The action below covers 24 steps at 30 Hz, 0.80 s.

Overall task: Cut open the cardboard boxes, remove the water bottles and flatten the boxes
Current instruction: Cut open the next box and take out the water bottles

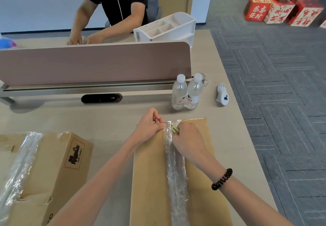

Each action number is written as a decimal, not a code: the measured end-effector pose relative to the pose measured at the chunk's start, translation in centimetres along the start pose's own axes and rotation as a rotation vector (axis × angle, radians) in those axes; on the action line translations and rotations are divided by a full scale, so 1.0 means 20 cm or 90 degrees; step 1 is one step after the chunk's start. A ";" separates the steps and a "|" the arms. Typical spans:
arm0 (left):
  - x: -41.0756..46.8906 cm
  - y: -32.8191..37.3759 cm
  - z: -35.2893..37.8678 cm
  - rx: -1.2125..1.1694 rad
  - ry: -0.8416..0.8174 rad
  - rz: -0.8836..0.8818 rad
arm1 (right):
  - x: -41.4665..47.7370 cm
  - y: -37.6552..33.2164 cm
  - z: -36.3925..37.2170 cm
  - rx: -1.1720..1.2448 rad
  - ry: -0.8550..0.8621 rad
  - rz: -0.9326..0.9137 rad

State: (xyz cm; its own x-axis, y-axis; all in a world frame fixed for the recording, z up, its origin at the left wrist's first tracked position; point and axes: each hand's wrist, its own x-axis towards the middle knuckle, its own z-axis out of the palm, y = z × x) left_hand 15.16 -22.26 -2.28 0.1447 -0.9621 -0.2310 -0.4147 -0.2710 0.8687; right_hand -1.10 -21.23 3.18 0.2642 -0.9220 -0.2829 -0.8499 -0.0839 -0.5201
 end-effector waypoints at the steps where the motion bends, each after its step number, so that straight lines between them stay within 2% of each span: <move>1: 0.00 0.00 0.00 -0.004 -0.004 0.000 | 0.00 0.00 0.00 -0.002 -0.003 0.003; 15: 0.00 0.02 -0.03 -0.075 -0.017 0.015 | -0.08 0.04 -0.01 0.023 -0.022 0.036; 22: -0.03 0.04 -0.07 -0.133 -0.023 0.039 | -0.07 0.11 -0.10 0.113 0.102 0.012; 24: -0.04 0.05 -0.07 -0.160 -0.029 0.043 | -0.04 0.11 -0.08 0.159 0.106 -0.003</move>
State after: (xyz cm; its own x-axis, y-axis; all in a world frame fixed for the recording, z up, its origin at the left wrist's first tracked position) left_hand 15.95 -21.75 -0.52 0.0820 -0.9796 -0.1832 -0.1857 -0.1957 0.9629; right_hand -3.94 -21.23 3.47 0.1724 -0.9729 -0.1541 -0.7051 -0.0127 -0.7090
